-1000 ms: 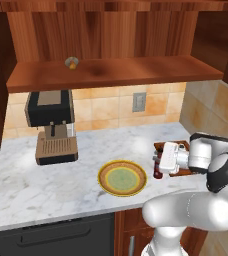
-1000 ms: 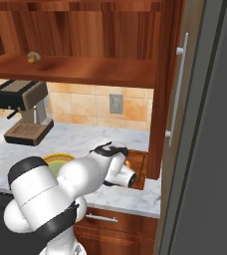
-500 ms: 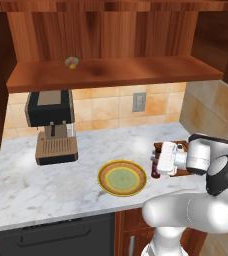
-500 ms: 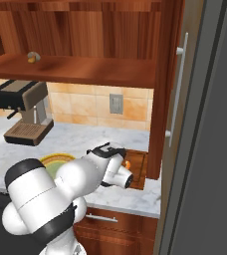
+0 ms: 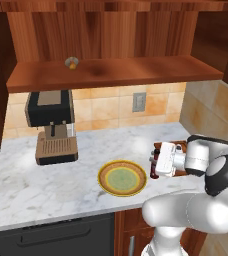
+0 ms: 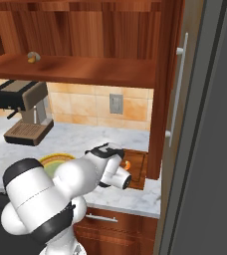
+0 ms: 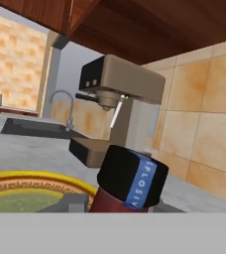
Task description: Pick the shrimp from the plate and place it on the cutting board. Then pick the condiment bottle from the cabinet and place it next to the cutting board.
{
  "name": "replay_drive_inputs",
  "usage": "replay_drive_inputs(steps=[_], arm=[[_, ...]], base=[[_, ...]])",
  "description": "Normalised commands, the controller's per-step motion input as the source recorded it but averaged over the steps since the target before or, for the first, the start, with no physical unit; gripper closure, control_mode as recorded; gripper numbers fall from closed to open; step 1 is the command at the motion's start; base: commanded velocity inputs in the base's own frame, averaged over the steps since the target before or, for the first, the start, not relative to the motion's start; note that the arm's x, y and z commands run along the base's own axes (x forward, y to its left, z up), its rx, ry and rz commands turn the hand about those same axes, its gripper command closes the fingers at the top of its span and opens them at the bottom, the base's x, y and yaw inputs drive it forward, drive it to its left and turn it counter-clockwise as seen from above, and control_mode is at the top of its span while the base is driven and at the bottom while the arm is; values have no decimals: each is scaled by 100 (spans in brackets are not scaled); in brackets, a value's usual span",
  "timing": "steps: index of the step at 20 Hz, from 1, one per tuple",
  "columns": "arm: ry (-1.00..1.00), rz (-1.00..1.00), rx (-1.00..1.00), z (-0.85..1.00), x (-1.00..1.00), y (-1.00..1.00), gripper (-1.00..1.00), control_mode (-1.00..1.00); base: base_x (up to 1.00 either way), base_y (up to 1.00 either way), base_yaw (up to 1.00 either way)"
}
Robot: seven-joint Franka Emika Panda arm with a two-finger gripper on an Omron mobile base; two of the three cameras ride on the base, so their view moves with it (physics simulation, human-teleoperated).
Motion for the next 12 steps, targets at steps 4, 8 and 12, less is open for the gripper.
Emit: replay_drive_inputs(steps=[4, 8, 12], arm=[[-2, 0, 0, -21, -8, 11, 100, -100], [-1, 0, 0, -19, -7, 4, 100, -100], [-1, 0, 0, -13, -5, 5, 100, -100]], base=[[0, 0, 0], [0, 0, 0], [0, 0, 0]])
